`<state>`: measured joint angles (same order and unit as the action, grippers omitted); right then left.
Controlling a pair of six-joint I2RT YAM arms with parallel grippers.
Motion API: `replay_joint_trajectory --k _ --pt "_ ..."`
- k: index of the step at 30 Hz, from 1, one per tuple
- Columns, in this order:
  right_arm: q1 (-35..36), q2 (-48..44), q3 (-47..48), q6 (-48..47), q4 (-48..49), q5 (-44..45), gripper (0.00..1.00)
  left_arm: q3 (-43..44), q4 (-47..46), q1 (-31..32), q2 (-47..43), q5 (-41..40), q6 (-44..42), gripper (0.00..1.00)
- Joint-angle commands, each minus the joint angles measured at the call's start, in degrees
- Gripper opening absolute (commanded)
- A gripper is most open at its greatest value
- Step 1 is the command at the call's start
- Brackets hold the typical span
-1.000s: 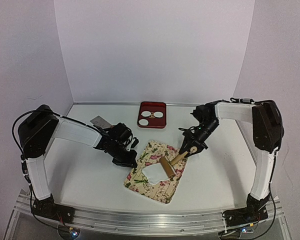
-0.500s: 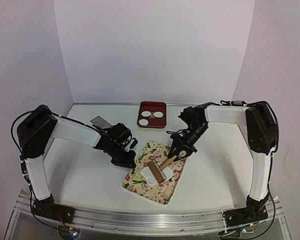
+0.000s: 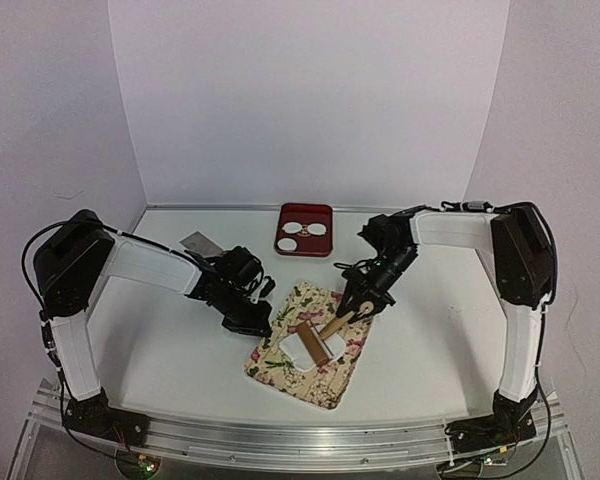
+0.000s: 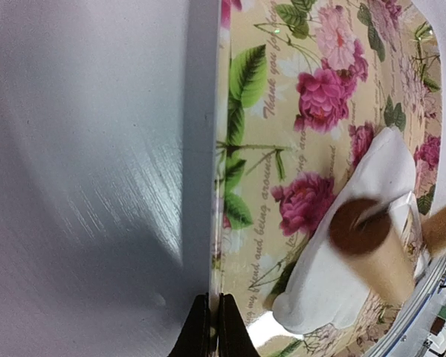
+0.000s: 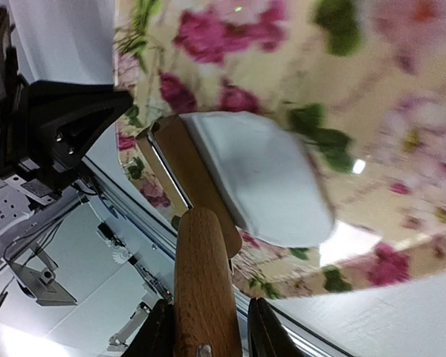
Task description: Roll out the dumpling wrappers from the dough
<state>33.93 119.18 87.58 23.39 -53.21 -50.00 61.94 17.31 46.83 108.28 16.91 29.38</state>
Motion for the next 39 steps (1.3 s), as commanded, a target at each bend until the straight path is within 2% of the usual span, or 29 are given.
replay_joint_trajectory --k 1,3,8,10,12,16,18,21,27,30,35,37,39 --pt "-8.94 2.71 -6.35 -2.01 -11.03 36.59 0.00 -2.43 -0.13 -0.16 -0.28 -3.90 1.20 0.00" --pt "-6.89 3.89 -6.54 -1.26 -10.30 34.19 0.00 -2.52 -0.30 -0.15 -0.37 -3.85 1.33 0.00" --pt "5.63 10.21 -4.50 4.16 -6.51 27.04 0.00 -2.57 -0.34 -0.16 -0.52 -3.91 1.75 0.00" --pt "7.16 10.77 -3.77 4.91 -6.17 27.00 0.00 -2.79 -0.38 -0.16 -0.79 -4.04 1.87 0.00" --pt "5.42 8.93 -4.64 4.46 -6.60 28.65 0.00 -3.09 -0.42 -0.16 -0.96 -4.00 1.99 0.00" --pt "-5.79 2.56 -8.08 0.92 -8.79 33.06 0.00 -3.21 -0.25 -0.16 -1.21 -4.14 2.00 0.00" --pt "-8.87 0.80 -8.56 -0.50 -9.77 34.55 0.00 -3.36 -0.34 -0.16 -1.38 -4.09 1.93 0.00" --pt "-6.53 2.28 -9.29 0.19 -8.72 31.43 0.00 -3.13 -0.43 -0.16 -1.17 -4.01 1.83 0.00" --pt "7.66 9.25 -6.44 5.60 -4.66 25.28 0.00 -2.37 -0.33 -0.16 -0.70 -3.87 1.82 0.00" --pt "5.68 7.66 -6.78 5.27 -5.20 27.42 0.00 -2.45 -0.17 -0.16 -0.87 -3.94 1.76 0.00" --pt "-6.77 1.14 -10.14 0.10 -8.41 33.49 0.00 -2.64 0.15 -0.13 -1.02 -3.90 1.52 0.00" --pt "-8.06 0.37 -11.11 -0.69 -8.66 33.94 0.00 -2.65 0.14 -0.16 -1.05 -3.89 1.32 0.00" --pt "-6.26 1.45 -12.59 0.55 -6.92 31.10 0.00 -2.67 0.01 -0.16 -0.92 -3.82 1.21 0.00"
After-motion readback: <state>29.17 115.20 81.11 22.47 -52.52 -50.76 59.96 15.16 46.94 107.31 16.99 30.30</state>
